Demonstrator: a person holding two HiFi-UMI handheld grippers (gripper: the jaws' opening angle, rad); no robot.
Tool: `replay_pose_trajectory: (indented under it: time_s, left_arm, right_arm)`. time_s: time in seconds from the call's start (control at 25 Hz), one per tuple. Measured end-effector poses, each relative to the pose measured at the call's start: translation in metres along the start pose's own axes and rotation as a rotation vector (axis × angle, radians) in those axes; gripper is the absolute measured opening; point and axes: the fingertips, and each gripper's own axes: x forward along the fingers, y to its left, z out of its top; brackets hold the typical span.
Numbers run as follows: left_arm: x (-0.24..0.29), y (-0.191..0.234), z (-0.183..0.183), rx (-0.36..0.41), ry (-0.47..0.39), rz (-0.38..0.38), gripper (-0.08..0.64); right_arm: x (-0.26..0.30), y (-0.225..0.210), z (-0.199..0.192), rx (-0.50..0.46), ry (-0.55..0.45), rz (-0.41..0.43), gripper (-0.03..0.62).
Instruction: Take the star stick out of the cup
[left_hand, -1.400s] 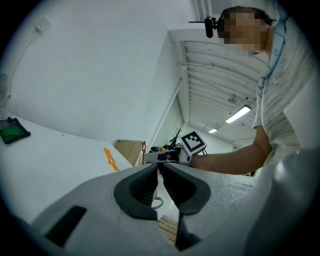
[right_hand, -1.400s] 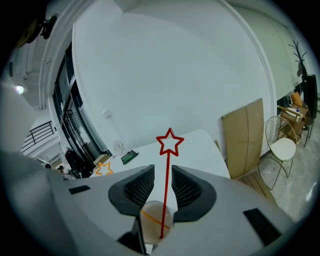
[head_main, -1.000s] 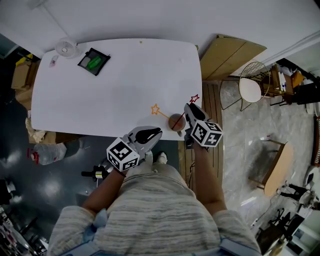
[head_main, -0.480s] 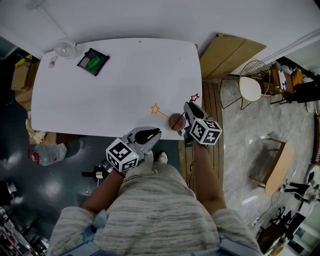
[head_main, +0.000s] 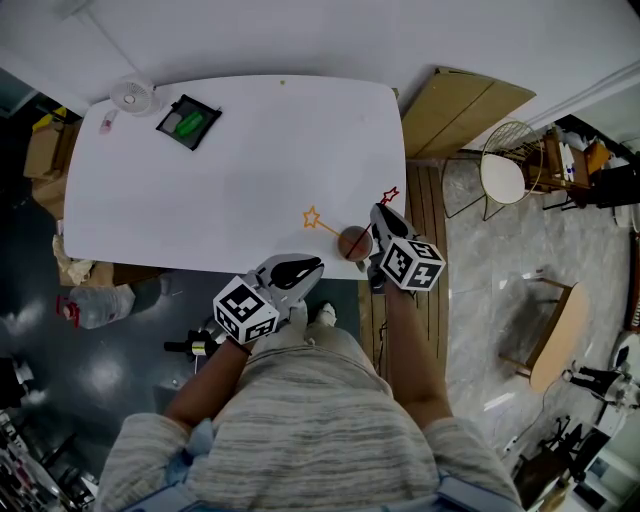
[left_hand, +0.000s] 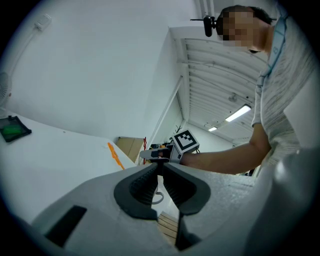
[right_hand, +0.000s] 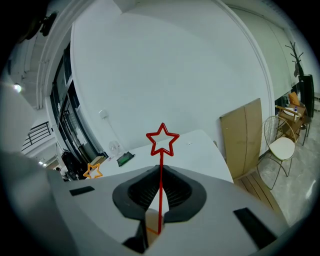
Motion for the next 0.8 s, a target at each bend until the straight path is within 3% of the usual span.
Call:
replay_pose_trajectory:
  time_s: [0.8]
  left_arm:
    - [0.008, 0.0, 0.006, 0.011, -0.015, -0.014, 0.043]
  right_arm:
    - [-0.011, 0.008, 0.038, -0.038, -0.056, 0.016, 0.018]
